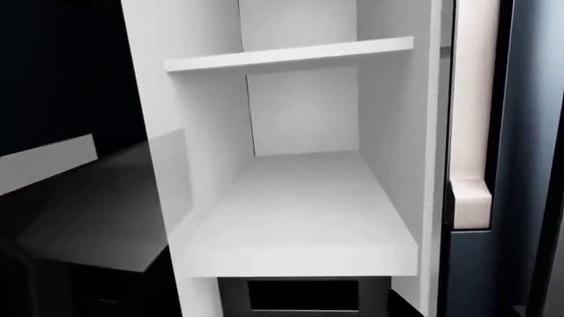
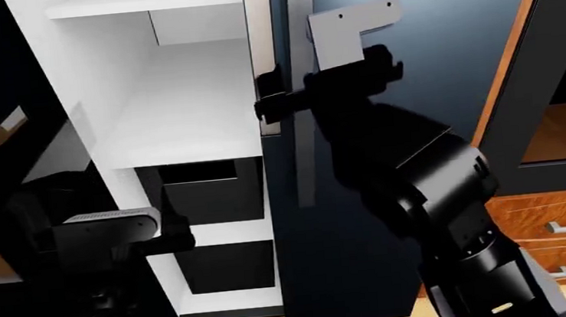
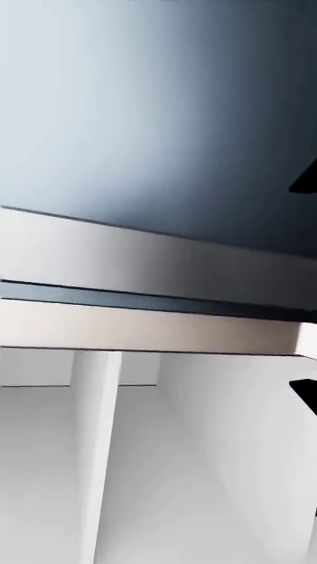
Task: Open the fridge door
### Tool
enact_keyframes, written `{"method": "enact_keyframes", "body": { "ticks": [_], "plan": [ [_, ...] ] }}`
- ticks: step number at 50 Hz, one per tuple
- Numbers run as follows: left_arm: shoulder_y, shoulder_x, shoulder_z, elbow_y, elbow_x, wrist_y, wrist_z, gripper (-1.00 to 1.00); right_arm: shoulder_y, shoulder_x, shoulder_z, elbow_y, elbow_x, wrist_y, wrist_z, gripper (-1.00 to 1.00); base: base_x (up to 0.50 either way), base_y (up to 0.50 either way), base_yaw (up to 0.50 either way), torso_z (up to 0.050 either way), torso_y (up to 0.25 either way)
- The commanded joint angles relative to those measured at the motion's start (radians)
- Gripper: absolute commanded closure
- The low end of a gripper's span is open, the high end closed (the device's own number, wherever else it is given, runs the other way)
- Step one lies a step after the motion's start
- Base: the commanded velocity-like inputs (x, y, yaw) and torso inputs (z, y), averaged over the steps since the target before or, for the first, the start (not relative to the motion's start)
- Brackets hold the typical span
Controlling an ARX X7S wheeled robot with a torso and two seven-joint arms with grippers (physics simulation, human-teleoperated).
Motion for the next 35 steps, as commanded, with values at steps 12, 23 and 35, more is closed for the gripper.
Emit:
{"method": "enact_keyframes", "body": {
  "ticks": [12, 23, 35],
  "plan": [
    [-0.009, 0.024, 0.006, -0.028, -0.002, -0.006, 0.008, -1.0, 0.149, -0.078, -0.039, 0.508, -0.022, -0.256, -0.123, -1.0, 0.0, 0.0, 0.0, 0.0, 0.0],
    [-0.002, 0.02, 0.002, -0.029, -0.006, -0.004, 0.008, -1.0, 0.284, -0.085, -0.211, 0.785, 0.132, -0.433, -0.122, -1.0, 0.0, 0.0, 0.0, 0.0, 0.0],
    [0.01, 0.011, -0.004, -0.025, -0.013, 0.003, 0.01, -1.0, 0.435, -0.087, -0.745, 1.066, 0.643, -0.677, -0.112, -1.0, 0.0, 0.0, 0.0, 0.0, 0.0]
  ]
}}
